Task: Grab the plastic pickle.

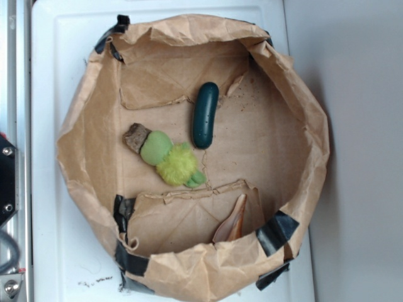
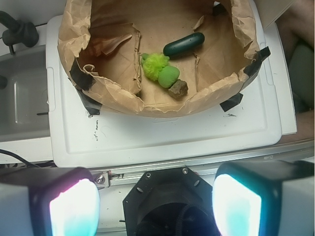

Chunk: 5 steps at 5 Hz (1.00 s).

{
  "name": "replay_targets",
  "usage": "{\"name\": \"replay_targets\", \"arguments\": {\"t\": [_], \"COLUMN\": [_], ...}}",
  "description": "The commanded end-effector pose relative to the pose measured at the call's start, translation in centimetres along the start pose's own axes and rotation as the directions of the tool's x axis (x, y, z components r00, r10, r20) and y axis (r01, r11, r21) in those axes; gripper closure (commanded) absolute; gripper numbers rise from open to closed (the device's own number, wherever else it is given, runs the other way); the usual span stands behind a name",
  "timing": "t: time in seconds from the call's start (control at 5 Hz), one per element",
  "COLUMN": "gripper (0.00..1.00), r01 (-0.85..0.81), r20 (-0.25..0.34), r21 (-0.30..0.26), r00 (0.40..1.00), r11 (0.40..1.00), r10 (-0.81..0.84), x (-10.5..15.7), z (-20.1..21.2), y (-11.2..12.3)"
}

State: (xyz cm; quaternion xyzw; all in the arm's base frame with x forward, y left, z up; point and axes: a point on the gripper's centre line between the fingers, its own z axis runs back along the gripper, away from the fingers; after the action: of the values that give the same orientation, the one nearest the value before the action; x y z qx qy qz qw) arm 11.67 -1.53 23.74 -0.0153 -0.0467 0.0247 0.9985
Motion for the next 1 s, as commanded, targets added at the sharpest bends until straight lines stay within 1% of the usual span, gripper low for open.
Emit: {"name": "replay_targets", "arguments": {"t": [0.0,0.2,0.4,0.6,0.8], "gripper": [0.0,0.0,0.0,0.0,0.0], "r01": [0.0,-0.144,-0.262,-0.34,-0.34], "r20": [0.0,0.027,0.033,0.061,0.061], "r21": [0.0,0.0,-0.001,-0.012,-0.012], "r00": [1.0,0.989,0.964,0.938,0.938], "r11": [1.0,0.99,0.965,0.94,0.94], "r10": [0.0,0.144,0.262,0.34,0.34], "x": [0.0,3.1,5.3,6.3,6.3], "z": [0.0,-0.7,-0.8,0.7,0.7], "y": [0.0,-1.3,-1.7,-2.1,-2.1]}}
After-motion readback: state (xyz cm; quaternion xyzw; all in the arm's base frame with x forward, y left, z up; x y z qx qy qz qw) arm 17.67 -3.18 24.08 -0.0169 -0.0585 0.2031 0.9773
